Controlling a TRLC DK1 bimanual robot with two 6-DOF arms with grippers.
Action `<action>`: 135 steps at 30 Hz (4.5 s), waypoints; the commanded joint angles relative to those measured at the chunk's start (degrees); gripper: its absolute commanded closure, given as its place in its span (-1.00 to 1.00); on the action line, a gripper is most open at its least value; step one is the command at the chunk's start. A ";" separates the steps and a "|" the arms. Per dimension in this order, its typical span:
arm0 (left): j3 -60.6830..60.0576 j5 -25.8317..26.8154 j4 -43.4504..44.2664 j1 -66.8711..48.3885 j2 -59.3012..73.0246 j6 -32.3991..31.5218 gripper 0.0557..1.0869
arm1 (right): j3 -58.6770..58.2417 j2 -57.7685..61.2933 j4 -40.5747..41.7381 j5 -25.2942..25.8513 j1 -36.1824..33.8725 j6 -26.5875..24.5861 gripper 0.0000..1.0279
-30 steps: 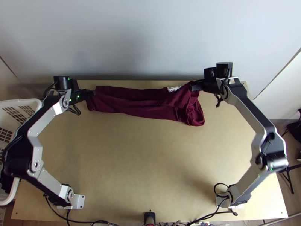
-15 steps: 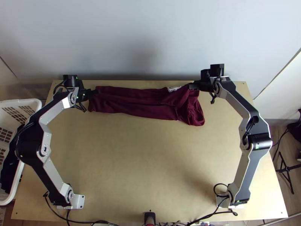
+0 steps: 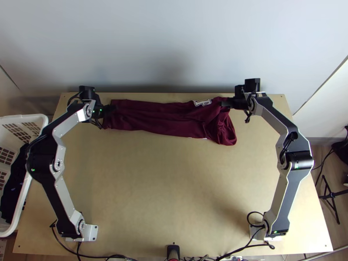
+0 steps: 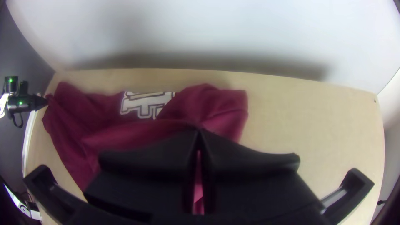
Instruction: Fold the t-shirt
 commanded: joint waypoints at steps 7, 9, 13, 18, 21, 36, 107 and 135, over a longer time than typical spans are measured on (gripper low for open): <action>5.34 0.82 -9.06 -0.44 3.10 0.27 -0.88 | -5.12 -5.10 0.04 0.12 1.29 -0.92 -0.93; 5.17 0.73 -9.42 -0.18 2.22 0.54 -0.88 | -6.53 -7.03 -1.72 0.12 1.56 -2.59 -0.93; 4.99 0.73 -10.38 0.79 -0.59 1.68 -0.88 | -11.72 -13.62 -4.44 0.12 1.65 -5.14 -0.93; 4.99 0.82 -13.55 2.81 -3.66 4.05 -0.88 | -19.71 -25.31 -8.13 0.12 1.73 -6.90 -0.93; 4.99 0.91 -15.83 4.30 -5.16 4.84 -0.88 | -24.20 -32.61 -8.13 0.12 1.47 -7.51 -0.93; 4.55 9.78 -14.16 9.75 -2.70 7.57 -0.88 | -27.01 -48.87 -9.28 0.12 6.13 -4.79 -0.93; -28.14 30.61 -25.94 31.11 -30.91 21.72 0.92 | -25.34 -54.23 -13.23 2.49 12.54 2.07 -0.90; -12.41 24.99 -24.53 4.48 -25.11 6.07 0.92 | -30.61 -56.51 -9.98 2.66 13.95 3.21 -0.90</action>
